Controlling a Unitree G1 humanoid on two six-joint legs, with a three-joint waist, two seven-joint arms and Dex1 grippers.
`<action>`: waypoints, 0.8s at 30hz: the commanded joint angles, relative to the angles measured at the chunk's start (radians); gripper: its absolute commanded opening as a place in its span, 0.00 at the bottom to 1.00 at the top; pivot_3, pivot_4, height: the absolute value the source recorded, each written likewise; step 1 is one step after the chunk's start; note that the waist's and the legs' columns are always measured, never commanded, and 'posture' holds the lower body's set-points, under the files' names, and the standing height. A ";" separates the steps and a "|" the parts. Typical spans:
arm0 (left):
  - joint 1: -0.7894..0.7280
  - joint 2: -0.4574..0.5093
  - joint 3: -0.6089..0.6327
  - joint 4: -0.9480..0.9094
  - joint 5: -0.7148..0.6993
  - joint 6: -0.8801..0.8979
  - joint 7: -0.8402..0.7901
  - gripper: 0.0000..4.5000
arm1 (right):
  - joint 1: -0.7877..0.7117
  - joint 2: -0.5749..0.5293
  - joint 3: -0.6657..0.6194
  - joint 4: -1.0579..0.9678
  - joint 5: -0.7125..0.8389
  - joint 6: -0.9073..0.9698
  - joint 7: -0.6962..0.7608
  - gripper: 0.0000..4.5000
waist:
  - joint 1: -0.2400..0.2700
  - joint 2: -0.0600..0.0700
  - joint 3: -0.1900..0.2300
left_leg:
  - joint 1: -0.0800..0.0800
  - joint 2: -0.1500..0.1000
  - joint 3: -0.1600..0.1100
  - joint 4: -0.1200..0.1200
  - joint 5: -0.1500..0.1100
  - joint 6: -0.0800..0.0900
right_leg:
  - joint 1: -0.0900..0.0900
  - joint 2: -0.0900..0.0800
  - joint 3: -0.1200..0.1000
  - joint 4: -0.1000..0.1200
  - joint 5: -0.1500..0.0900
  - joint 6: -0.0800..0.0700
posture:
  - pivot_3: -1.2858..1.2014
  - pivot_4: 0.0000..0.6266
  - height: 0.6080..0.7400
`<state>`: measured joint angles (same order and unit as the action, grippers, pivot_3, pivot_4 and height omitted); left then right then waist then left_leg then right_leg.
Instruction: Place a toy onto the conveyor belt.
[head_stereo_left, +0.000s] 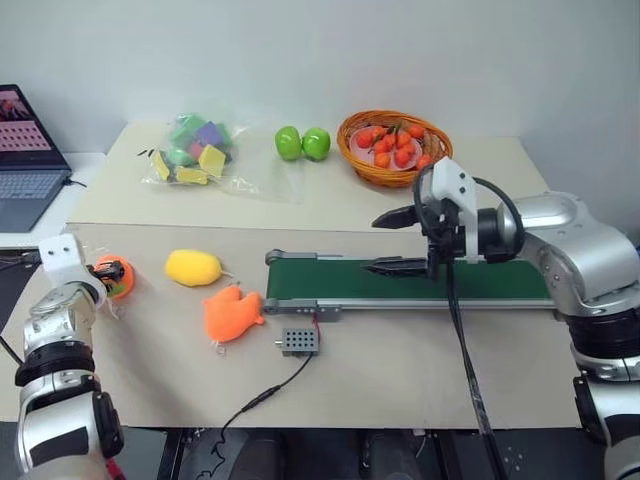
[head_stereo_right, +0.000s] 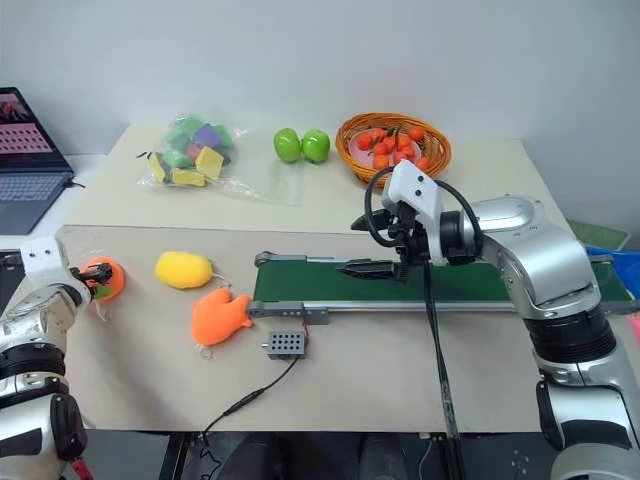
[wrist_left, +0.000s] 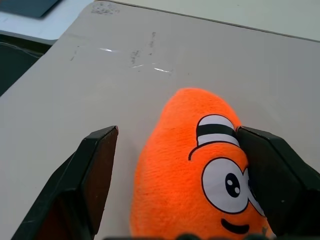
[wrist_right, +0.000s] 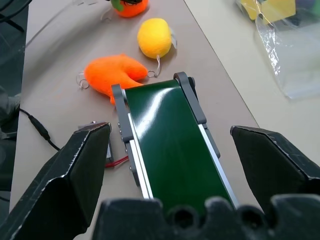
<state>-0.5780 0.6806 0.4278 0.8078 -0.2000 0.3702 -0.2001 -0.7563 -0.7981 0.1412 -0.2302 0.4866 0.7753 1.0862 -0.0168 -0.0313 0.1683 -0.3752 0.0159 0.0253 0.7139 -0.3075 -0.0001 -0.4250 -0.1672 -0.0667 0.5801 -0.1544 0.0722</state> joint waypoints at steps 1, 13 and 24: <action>0.025 -0.003 0.001 0.004 -0.007 0.005 -0.004 0.89 | -0.021 -0.015 -0.041 -0.038 0.015 0.007 -0.003 1.00 | -0.001 0.000 0.000 | 0.000 0.000 0.000 0.000 0.000 0.000 | 0.000 0.000 0.000 0.000 0.000 0.000 | 0.52 0.24 0.99; 0.060 0.002 0.017 -0.083 -0.030 0.033 0.029 0.09 | -0.026 -0.007 -0.027 -0.025 0.007 -0.004 -0.006 1.00 | -0.002 0.000 0.000 | 0.000 0.000 0.000 0.000 0.000 0.000 | 0.000 0.000 0.000 0.000 0.000 0.000 | 0.52 0.24 0.99; -0.095 -0.028 -0.025 -0.297 -0.083 0.001 -0.048 0.05 | -0.013 -0.011 -0.028 -0.029 0.001 -0.007 -0.012 1.00 | 0.016 -0.001 0.000 | -0.003 0.000 -0.001 0.001 0.000 0.000 | -0.001 0.000 -0.001 0.000 0.000 0.000 | 0.52 0.24 0.99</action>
<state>-0.6202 0.6488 0.4141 0.5935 -0.2623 0.3909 -0.2197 -0.7612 -0.7979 0.1414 -0.2346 0.4885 0.7774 1.0782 -0.0004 -0.0318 0.1686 -0.3786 0.0157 0.0239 0.7151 -0.3072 -0.0007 -0.4255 -0.1673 -0.0677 0.5797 -0.1544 0.0722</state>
